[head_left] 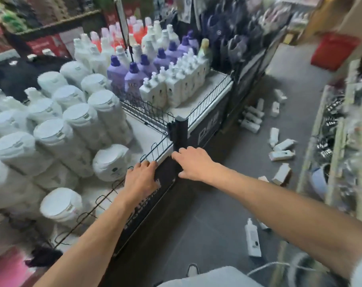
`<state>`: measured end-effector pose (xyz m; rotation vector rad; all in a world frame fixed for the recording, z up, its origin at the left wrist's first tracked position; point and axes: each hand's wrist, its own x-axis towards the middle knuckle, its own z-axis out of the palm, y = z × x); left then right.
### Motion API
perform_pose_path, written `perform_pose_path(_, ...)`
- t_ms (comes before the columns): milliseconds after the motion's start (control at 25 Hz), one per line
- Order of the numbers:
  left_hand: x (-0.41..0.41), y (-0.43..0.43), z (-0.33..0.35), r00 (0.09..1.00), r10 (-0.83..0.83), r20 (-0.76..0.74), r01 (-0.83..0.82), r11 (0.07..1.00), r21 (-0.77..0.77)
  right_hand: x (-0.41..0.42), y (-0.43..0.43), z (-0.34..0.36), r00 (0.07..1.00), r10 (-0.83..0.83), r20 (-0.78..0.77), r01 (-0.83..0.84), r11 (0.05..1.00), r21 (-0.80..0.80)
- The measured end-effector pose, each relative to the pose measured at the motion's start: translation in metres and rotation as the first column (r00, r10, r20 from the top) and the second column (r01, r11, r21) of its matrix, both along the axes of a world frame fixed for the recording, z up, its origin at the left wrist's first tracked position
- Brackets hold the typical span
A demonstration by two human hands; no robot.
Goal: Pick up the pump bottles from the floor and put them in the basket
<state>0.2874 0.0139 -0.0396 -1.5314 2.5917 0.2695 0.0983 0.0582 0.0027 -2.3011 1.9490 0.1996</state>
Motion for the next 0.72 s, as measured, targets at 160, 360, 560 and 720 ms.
perform_pose_path(160, -0.070, -0.037, 0.001, 0.990, -0.143, -0.001, 0.143, 0.990, 0.012, -0.071, -0.006, -0.004, 0.985, -0.174, 0.009, 0.175, 0.985, -0.015)
perform_pose_path(360, -0.148, -0.076, 0.002, 0.951, -0.308, -0.002, 0.308, 0.951, 0.012, -0.136, -0.009, -0.010, 0.917, -0.397, 0.027, 0.397, 0.918, 0.012)
perform_pose_path(560, -0.211, -0.109, 0.007, 0.882, -0.471, -0.018, 0.471, 0.882, 0.022, -0.183, 0.002, -0.008, 0.798, -0.601, 0.035, 0.601, 0.799, 0.014)
perform_pose_path(720, -0.266, -0.136, 0.013, 0.813, -0.582, -0.030, 0.582, 0.813, 0.002, -0.228, 0.019, -0.002, 0.673, -0.739, 0.032, 0.739, 0.674, -0.001)
